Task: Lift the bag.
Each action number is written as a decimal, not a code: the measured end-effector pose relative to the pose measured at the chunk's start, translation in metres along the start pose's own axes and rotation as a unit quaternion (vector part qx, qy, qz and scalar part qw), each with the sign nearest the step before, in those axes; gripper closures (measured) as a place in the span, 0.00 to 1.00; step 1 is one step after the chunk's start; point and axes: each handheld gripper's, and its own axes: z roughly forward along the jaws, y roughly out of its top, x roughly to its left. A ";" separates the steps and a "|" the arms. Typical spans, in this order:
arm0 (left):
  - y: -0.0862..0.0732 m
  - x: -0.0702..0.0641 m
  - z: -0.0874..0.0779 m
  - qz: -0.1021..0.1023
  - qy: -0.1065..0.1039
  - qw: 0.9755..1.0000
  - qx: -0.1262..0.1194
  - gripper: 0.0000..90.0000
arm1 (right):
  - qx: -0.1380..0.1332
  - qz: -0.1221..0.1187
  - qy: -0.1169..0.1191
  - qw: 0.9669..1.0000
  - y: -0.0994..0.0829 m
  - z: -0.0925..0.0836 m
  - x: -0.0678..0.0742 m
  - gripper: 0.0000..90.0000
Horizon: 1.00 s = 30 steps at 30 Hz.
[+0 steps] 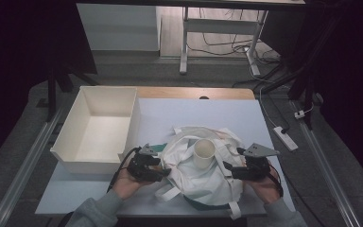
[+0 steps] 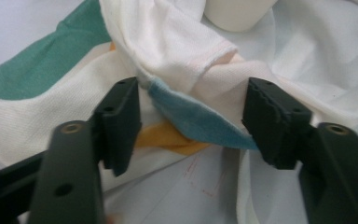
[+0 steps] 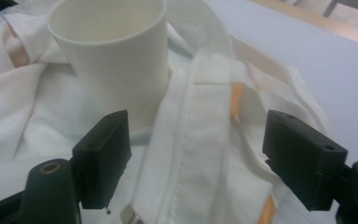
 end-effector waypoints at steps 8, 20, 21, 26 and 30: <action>-0.001 0.002 0.001 0.005 0.004 1.000 0.005 0.75 | 0.079 -0.005 -0.031 0.996 -0.008 0.000 0.001 0.40; -0.001 -0.005 -0.006 0.027 0.005 1.000 -0.012 0.91 | 0.127 0.000 0.001 0.992 -0.014 0.000 0.008 0.93; 0.000 -0.007 -0.008 0.028 0.003 0.999 -0.017 0.91 | 0.117 -0.001 -0.001 0.993 -0.012 -0.003 0.009 0.95; 0.004 -0.015 -0.022 0.035 -0.010 0.998 -0.051 0.91 | 0.079 -0.015 -0.007 0.997 -0.002 -0.017 0.015 0.97; 0.007 -0.015 -0.033 0.026 -0.025 0.997 -0.073 0.91 | 0.045 -0.008 -0.013 0.999 0.004 -0.028 0.013 0.97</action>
